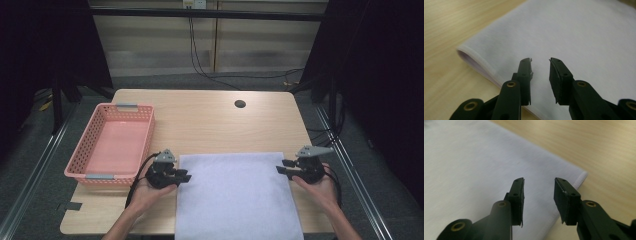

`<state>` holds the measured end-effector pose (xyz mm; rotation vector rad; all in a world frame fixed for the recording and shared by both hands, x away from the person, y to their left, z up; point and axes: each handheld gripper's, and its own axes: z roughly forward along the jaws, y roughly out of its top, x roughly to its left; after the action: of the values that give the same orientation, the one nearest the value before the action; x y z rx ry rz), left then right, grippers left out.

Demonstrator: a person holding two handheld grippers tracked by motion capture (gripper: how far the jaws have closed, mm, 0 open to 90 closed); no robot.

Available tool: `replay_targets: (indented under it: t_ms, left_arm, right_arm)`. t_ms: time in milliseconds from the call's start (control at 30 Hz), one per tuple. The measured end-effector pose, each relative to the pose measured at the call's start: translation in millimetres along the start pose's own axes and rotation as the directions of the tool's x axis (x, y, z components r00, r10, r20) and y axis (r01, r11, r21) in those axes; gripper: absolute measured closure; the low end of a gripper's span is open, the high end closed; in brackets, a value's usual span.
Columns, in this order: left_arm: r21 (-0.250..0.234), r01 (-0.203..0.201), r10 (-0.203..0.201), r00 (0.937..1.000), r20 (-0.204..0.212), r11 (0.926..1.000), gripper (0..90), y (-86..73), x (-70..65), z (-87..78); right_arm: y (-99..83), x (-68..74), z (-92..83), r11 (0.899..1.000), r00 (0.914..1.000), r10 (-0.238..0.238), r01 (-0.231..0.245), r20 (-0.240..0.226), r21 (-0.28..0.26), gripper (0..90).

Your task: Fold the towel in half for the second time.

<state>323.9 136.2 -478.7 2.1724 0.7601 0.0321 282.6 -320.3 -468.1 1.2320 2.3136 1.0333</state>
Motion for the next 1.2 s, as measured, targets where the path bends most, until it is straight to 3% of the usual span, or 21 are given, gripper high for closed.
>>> replay_targets:
  t_ms: [100, 167, 200, 300, 400, 467, 567, 667, 767, 833, 933, 1067, 1167, 1200]
  left_arm:
    - [-0.006, 0.039, -0.039, 0.9992, -0.004, 0.9992, 69.9, 2.6, 10.1, 6.6]
    - [0.036, 0.007, -0.006, 0.9994, -0.034, 0.9993, 69.3, 3.8, 9.6, 13.1]
    - [0.037, 0.009, -0.008, 0.9997, -0.023, 0.9993, 69.1, 3.5, 9.8, 16.6]
    - [0.063, -0.01, 0.013, 0.9988, -0.046, 0.998, 68.5, 3.6, 9.8, 25.5]
    - [0.05, 0.004, -0.002, 0.999, -0.044, 0.9988, 68.2, 5.5, 11.5, 29.0]
    - [0.044, 0.017, -0.016, 0.9994, -0.031, 0.9989, 68.3, 6.4, 13.8, 29.9]
    - [0.034, 0.017, -0.017, 0.9996, -0.021, 0.9993, 67.8, 6.6, 15.4, 28.3]
    - [0.014, 0.023, -0.023, 0.9989, -0.042, 0.9996, 63.9, 10.7, 19.9, 22.2]
    - [-0.052, 0.038, -0.041, 0.9964, -0.075, 0.9979, 59.8, 17.9, 25.9, 17.3]
    - [-0.039, 0.002, -0.006, 0.9945, -0.104, 0.9992, 55.8, 22.5, 27.6, 20.5]
    - [-0.051, 0.012, -0.018, 0.9925, -0.121, 0.9986, 51.3, 25.7, 33.8, 24.7]
    - [-0.04, 0.058, -0.063, 0.9886, -0.137, 0.9975, 49.4, 24.5, 43.1, 30.1]
    - [-0.016, 0.049, -0.051, 0.9847, -0.166, 0.9987, 48.8, 23.5, 43.0, 32.3]
    - [-0.017, 0.072, -0.074, 0.9854, -0.153, 0.9972, 48.6, 22.3, 46.3, 32.0]
  right_arm:
    - [12.2, -19.0, 16.3, 1.0, 0.9995, 0.018, -0.019, 0.025, 0.005, 52.7]
    - [15.9, -28.3, 26.8, 0.999, 0.9985, 0.032, -0.033, 0.044, 0.032, 47.5]
    - [16.4, -32.5, 32.6, 0.999, 0.9985, 0.026, -0.028, 0.048, 0.036, 45.9]
    - [16.2, -38.8, 45.0, 0.998, 0.9985, 0.037, -0.04, 0.041, 0.056, 43.5]
    - [15.1, -41.5, 50.9, 0.998, 0.9992, 0.028, -0.029, 0.029, 0.06, 43.6]
    - [13.4, -40.5, 52.9, 0.997, 0.9984, 0.009, -0.013, 0.057, 0.082, 43.9]
    - [10.9, -41.9, 54.1, 0.996, 0.9988, 0.023, -0.027, 0.043, 0.085, 46.6]
    - [8.7, -44.1, 53.2, 0.996, 0.9991, 0.039, -0.04, 0.016, 0.079, 51.6]
    - [9.2, -43.4, 52.6, 0.996, 0.999, 0.043, -0.044, 0.012, 0.083, 56.8]
    - [9.9, -43.3, 52.7, 0.996, 0.9994, 0.036, -0.035, 0.001, 0.085, 61.3]
    - [10.2, -43.4, 52.4, 0.995, 0.999, 0.043, -0.042, -0.01, 0.089, 66.6]
    - [10.0, -44.1, 52.7, 0.995, 0.9982, 0.051, -0.048, -0.033, 0.084, 73.1]
    - [10.0, -43.8, 52.6, 0.995, 0.9979, 0.051, -0.047, -0.04, 0.086, 75.9]
    - [9.9, -44.1, 52.7, 0.995, 0.9977, 0.05, -0.046, -0.045, 0.085, 76.6]
